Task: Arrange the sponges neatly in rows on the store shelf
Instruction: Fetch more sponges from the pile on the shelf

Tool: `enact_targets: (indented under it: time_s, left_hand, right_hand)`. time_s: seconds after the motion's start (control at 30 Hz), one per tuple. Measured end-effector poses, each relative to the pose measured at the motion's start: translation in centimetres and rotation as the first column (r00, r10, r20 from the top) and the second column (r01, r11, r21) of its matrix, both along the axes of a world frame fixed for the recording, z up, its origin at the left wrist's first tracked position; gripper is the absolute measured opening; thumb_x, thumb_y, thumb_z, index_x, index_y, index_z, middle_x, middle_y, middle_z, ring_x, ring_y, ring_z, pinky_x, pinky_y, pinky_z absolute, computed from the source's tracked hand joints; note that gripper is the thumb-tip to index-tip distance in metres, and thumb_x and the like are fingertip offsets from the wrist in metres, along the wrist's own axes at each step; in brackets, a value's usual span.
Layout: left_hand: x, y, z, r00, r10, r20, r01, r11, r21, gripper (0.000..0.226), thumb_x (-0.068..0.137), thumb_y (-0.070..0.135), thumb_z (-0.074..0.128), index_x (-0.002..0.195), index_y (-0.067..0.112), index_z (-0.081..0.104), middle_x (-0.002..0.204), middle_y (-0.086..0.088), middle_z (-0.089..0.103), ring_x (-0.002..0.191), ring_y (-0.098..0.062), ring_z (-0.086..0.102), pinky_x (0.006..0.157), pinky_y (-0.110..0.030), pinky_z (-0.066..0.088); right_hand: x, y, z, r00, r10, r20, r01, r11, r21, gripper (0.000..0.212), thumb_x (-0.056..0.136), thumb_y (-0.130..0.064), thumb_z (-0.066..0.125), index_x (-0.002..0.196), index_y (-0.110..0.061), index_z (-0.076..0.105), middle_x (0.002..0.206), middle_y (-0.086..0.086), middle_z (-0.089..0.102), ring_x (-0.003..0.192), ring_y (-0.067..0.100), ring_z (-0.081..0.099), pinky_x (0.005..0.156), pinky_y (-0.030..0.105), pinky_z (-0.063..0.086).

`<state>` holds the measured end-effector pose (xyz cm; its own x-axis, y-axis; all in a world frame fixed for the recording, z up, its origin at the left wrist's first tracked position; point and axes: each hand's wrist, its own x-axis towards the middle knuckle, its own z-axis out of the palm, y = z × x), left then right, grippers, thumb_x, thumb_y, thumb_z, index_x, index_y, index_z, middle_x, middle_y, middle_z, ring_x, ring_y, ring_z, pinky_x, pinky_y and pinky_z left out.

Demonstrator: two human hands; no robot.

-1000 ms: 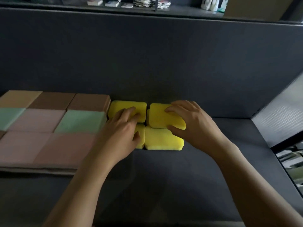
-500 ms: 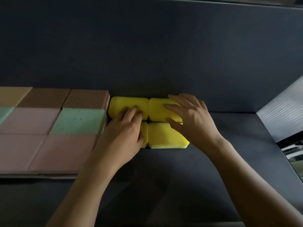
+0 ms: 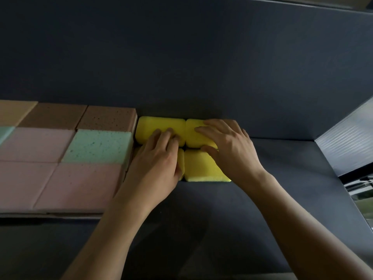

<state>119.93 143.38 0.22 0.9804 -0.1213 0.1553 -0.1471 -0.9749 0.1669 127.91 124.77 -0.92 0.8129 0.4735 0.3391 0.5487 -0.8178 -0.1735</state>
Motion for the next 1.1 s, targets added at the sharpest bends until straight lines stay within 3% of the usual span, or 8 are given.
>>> enact_targets:
  time_s: [0.2, 0.33, 0.47, 0.6, 0.7, 0.77, 0.93, 1.1]
  left_hand:
    - [0.1, -0.1, -0.4, 1.000, 0.005, 0.006, -0.005, 1.000, 0.011, 0.060, 0.084, 0.031, 0.066, 0.137, 0.011, 0.046, 0.150, -0.007, 0.036, 0.141, -0.030, 0.032, 0.101, -0.043, 0.042]
    - [0.2, 0.1, -0.5, 1.000, 0.003, 0.019, -0.003, 1.000, 0.003, 0.058, 0.086, 0.030, 0.063, 0.138, 0.011, 0.045, 0.151, -0.008, 0.035, 0.141, -0.030, 0.032, 0.097, -0.044, 0.045]
    - [-0.4, 0.1, -0.5, 0.999, 0.018, 0.037, -0.019, 0.999, 0.037, 0.067, 0.084, 0.028, 0.066, 0.143, 0.010, 0.042, 0.154, -0.011, 0.033, 0.140, -0.035, 0.034, 0.096, -0.049, 0.046]
    - [-2.1, -0.9, 0.1, 0.993, 0.033, 0.111, -0.034, 0.999, 0.006, 0.055, 0.075, 0.025, 0.077, 0.125, 0.011, 0.058, 0.132, -0.011, 0.050, 0.116, -0.031, 0.052, 0.080, -0.039, 0.050]
    - [-3.2, -1.6, -0.1, 0.992, 0.062, 0.107, -0.064, 0.998, 0.010, 0.044, 0.068, 0.022, 0.083, 0.106, 0.014, 0.063, 0.111, -0.006, 0.055, 0.092, -0.024, 0.054, 0.066, -0.028, 0.039]
    - [-3.8, -1.9, -0.6, 0.995, 0.073, 0.075, -0.075, 0.996, 0.037, 0.035, 0.071, 0.026, 0.081, 0.100, 0.015, 0.065, 0.106, -0.003, 0.056, 0.087, -0.022, 0.055, 0.064, -0.025, 0.033]
    - [-4.7, -2.6, -1.0, 0.992, 0.095, 0.081, -0.099, 0.994, 0.054, 0.036, 0.076, 0.031, 0.077, 0.107, 0.019, 0.065, 0.114, -0.001, 0.056, 0.093, -0.021, 0.058, 0.064, -0.024, 0.030]
    - [-7.1, -2.6, -0.6, 0.983, 0.143, 0.114, -0.143, 0.990, -0.005, 0.046, 0.078, 0.030, 0.075, 0.121, 0.015, 0.064, 0.126, -0.004, 0.059, 0.106, -0.026, 0.061, 0.074, -0.036, 0.051]
  right_hand:
    - [0.1, 0.2, 0.2, 0.999, 0.001, -0.042, 0.000, 1.000, 0.007, 0.050, 0.084, -0.028, 0.076, 0.131, -0.030, 0.060, 0.136, -0.004, 0.055, 0.127, 0.028, 0.046, 0.093, 0.046, 0.046]
    - [-0.6, -0.3, 1.0, 0.997, 0.037, -0.064, -0.039, 0.999, -0.027, 0.055, 0.087, -0.032, 0.072, 0.138, -0.028, 0.053, 0.143, 0.001, 0.048, 0.133, 0.028, 0.041, 0.104, 0.045, 0.040]
    - [-3.2, -1.2, 1.5, 0.998, 0.045, -0.034, -0.044, 0.998, 0.034, 0.052, 0.086, -0.038, 0.071, 0.134, -0.027, 0.056, 0.136, 0.000, 0.052, 0.126, 0.027, 0.046, 0.099, 0.042, 0.043]
    - [-5.6, -1.5, 0.7, 0.997, 0.060, -0.039, -0.058, 0.997, 0.047, 0.044, 0.081, -0.039, 0.076, 0.122, -0.026, 0.064, 0.120, -0.004, 0.059, 0.109, 0.023, 0.055, 0.085, 0.038, 0.051]
    - [-5.9, -1.4, -0.4, 0.995, 0.067, -0.070, -0.066, 0.998, 0.018, 0.041, 0.077, -0.035, 0.081, 0.115, -0.027, 0.069, 0.117, -0.003, 0.062, 0.104, 0.024, 0.060, 0.080, 0.040, 0.055]
    - [-5.8, -1.4, -0.8, 0.995, 0.071, -0.072, -0.069, 0.997, 0.029, 0.035, 0.078, -0.033, 0.081, 0.111, -0.027, 0.070, 0.113, -0.004, 0.064, 0.102, 0.024, 0.061, 0.075, 0.039, 0.056]
    - [-5.8, -1.2, -1.2, 0.994, 0.077, -0.072, -0.073, 0.996, 0.057, 0.029, 0.082, -0.032, 0.078, 0.110, -0.027, 0.070, 0.113, -0.004, 0.064, 0.103, 0.023, 0.061, 0.075, 0.037, 0.053]
    - [-7.1, -1.2, 0.0, 0.989, 0.105, -0.101, -0.096, 0.991, 0.091, 0.035, 0.087, -0.037, 0.070, 0.121, -0.026, 0.067, 0.124, -0.003, 0.061, 0.113, 0.022, 0.058, 0.089, 0.041, 0.051]
